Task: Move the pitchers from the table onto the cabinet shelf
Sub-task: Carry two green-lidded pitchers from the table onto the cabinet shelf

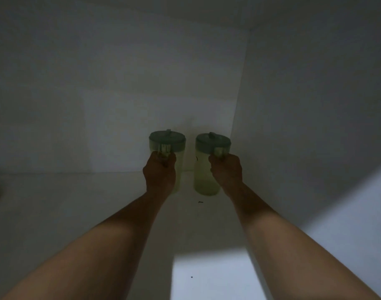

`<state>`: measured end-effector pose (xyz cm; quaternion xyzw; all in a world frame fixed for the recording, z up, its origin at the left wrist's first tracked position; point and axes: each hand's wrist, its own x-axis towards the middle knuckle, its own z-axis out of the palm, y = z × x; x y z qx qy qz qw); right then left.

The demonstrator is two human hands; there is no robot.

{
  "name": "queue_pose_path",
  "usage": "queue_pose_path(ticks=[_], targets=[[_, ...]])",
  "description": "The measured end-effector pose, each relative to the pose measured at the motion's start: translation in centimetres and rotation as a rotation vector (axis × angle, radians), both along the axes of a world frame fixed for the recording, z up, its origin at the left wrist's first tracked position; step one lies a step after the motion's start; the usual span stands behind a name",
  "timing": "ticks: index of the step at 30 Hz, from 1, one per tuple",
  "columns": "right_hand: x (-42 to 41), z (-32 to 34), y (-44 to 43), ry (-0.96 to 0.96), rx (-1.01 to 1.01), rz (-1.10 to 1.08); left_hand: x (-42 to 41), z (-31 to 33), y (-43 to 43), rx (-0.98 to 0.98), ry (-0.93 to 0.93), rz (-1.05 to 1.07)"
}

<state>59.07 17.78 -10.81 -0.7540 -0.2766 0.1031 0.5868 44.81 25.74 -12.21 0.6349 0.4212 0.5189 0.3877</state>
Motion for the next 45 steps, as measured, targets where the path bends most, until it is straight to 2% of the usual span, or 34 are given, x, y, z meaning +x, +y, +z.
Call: queue_pose_path(ticks=[7, 16, 21, 25, 32, 39, 45], targets=[[1.2, 0.5, 0.2, -0.086, -0.094, -0.016, 1.6, 0.3, 0.8, -0.009, 0.101, -0.012], [0.0, 3.0, -2.4, -0.165, -0.368, -0.025, -0.1, 1.6, -0.1, -0.110, 0.290, 0.105], [-3.5, 5.8, -5.4, -0.292, -0.341, -0.066, -2.9, 4.1, -2.7, 0.067, 0.458, 0.192], [-6.9, 8.2, -8.5, -0.371, -0.379, -0.029, -6.1, 6.4, -5.4, 0.239, 0.578, 0.115], [-15.9, 13.2, -16.9, -0.518, -0.503, -0.026, -16.4, 11.2, -12.4, 0.584, 0.766, -0.026], [-25.0, 15.8, -22.7, -0.609, -0.486, 0.015, -26.9, 14.5, -18.8, 0.679, 0.865, -0.030], [-32.3, 18.9, -25.5, -0.694, -0.452, 0.086, -35.2, 17.2, -23.0, 0.759, 0.814, 0.018]])
